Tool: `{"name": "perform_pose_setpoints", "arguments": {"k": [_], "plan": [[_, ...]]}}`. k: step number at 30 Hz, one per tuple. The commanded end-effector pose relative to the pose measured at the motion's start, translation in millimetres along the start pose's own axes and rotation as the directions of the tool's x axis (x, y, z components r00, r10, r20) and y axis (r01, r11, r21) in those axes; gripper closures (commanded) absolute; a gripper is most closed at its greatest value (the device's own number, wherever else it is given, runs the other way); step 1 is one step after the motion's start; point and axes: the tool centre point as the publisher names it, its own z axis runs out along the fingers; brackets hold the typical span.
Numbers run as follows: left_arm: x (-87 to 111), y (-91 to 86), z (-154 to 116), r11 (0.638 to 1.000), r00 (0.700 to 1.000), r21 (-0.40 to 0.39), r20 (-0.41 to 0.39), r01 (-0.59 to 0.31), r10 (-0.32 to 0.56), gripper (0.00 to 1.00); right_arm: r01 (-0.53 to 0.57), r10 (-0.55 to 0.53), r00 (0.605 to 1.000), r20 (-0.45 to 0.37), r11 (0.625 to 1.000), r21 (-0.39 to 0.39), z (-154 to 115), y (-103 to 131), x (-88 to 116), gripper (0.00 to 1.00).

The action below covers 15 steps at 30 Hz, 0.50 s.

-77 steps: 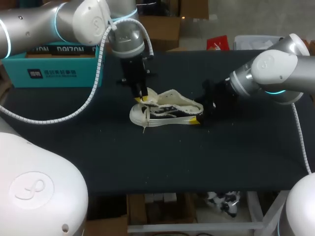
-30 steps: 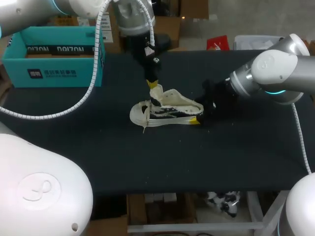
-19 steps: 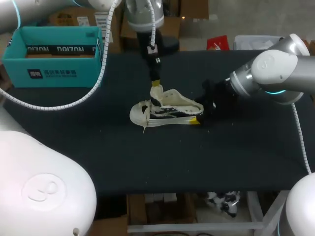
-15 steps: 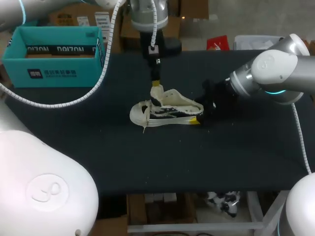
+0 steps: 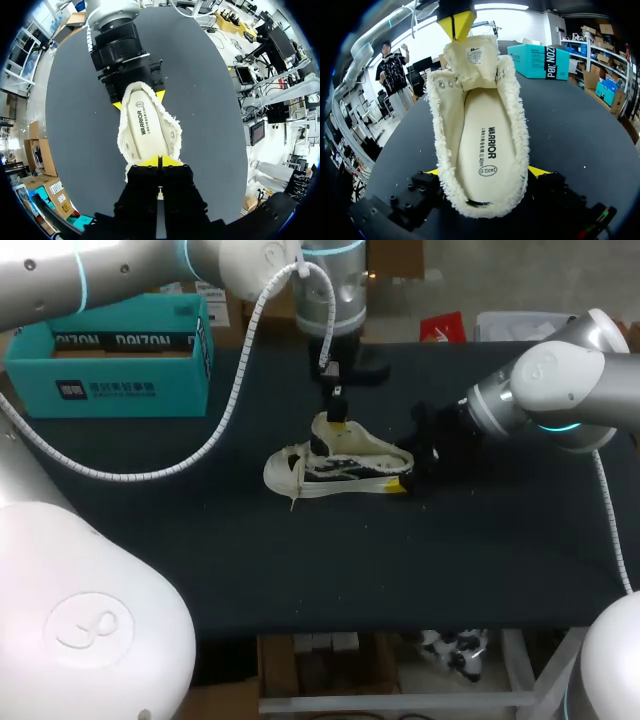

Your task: Open the shoe tongue, take the insole out of the shoe, put the insole back into the shoe, and pack the shoe into the shoebox

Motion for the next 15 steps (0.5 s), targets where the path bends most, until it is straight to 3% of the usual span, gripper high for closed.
{"name": "perform_pose_setpoints", "arguments": {"k": [1,8,15], "plan": [[-5.4,5.0,18,0.995,1.0,0.096,-0.022,-0.015,0.017,1.0,0.001,-0.001,1.0,-0.003,1.0,-0.002,4,-5,0,1.0],[-7.3,-3.5,40,0.995,0.998,0.088,-0.047,-0.047,0.052,1.0,0.001,-0.001,1.0,-0.003,1.0,-0.002,4,-5,0,1.0],[-10.7,-8.9,61,0.998,0.998,0.065,-0.067,-0.005,0.009,1.0,0.001,-0.001,1.0,-0.003,1.0,-0.002,4,-5,0,1.0]]}}
